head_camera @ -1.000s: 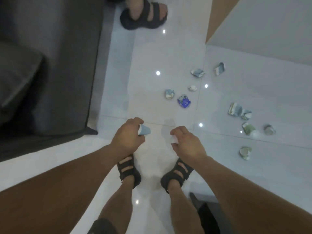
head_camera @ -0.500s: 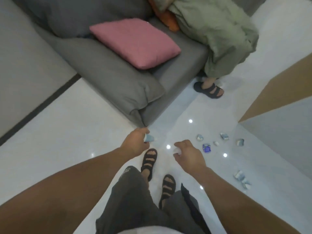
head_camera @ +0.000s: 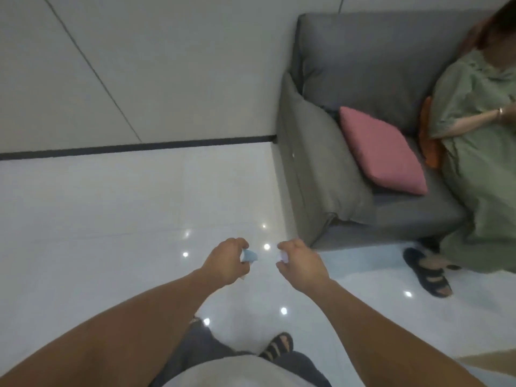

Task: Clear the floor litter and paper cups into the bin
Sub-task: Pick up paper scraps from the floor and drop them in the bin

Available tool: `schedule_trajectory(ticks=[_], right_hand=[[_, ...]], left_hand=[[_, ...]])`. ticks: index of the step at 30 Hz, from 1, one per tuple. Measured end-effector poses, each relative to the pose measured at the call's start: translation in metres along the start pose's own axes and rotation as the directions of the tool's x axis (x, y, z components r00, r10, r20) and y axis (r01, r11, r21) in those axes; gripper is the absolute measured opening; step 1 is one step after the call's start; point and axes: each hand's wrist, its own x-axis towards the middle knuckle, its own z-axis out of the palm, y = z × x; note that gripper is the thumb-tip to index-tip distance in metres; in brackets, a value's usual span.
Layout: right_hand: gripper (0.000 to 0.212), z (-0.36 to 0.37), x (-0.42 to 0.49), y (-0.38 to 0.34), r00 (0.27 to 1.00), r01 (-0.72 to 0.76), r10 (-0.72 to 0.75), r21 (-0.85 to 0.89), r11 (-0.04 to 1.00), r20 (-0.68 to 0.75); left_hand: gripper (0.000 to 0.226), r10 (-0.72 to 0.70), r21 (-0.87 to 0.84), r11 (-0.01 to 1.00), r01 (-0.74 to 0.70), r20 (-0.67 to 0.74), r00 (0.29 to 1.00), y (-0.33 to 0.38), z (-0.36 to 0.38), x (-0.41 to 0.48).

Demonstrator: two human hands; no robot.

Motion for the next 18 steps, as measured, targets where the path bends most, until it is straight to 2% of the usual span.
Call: schedule_trajectory(ticks=[9,18], right_hand=[[0.046,0.038,0.06,-0.226,0.938,0.342,-0.326,-0.17,0.924,0.116],[0.042,0.122,0.09,-0.453,0.792,0.592,-0.518,-0.2,0.78,0.323]], left_hand=[[0.053,-0.255,-0.219,0.953,0.211,-0.198,0.947,-0.19,-0.109,-0.075],[0.051,-0.539,-0.376,0.828,0.416,-0.328,0.776,-0.398,-0.214,-0.169]])
